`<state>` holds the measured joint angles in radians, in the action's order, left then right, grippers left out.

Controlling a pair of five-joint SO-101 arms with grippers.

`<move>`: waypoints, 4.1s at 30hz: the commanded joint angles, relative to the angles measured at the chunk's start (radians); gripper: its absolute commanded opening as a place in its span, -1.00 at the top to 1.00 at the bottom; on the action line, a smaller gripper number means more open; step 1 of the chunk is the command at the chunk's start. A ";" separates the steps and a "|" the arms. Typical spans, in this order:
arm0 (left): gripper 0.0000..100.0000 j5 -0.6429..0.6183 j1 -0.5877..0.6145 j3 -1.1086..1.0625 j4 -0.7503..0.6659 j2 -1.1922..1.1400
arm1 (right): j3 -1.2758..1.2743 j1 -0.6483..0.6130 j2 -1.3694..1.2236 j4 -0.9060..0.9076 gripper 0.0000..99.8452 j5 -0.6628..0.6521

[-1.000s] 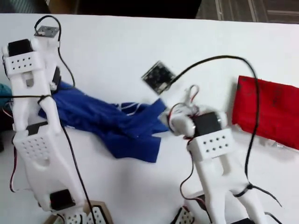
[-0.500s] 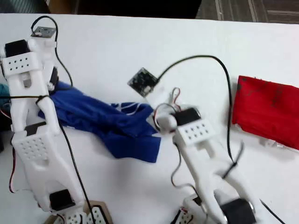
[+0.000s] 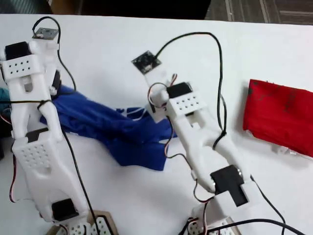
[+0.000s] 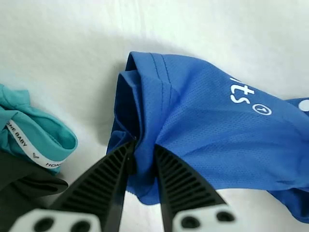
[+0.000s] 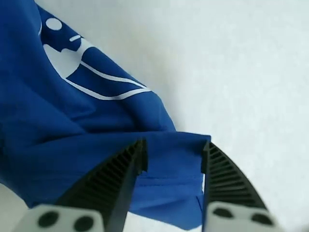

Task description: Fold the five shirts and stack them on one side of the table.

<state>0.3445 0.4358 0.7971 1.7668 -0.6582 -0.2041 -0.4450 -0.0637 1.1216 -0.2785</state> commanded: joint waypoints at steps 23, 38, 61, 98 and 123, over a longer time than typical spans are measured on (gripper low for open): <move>0.94 0.005 0.011 0.047 0.015 0.034 | 0.058 0.065 -0.042 0.160 0.63 0.046; 0.94 0.005 0.011 0.047 0.014 0.034 | 0.091 0.070 -0.153 0.147 0.87 0.049; 0.94 0.009 0.006 0.054 0.015 0.141 | 0.368 0.162 0.124 0.282 0.96 -0.153; 0.95 0.012 0.028 0.015 0.012 0.410 | 0.690 0.278 0.128 0.309 0.96 -0.153; 0.95 0.032 0.120 0.280 0.003 0.697 | 1.384 0.298 0.131 0.429 0.96 -0.331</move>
<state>0.3721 0.5324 1.0395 1.7683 -0.0153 1.1201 -0.1749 0.0130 1.5466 -0.6007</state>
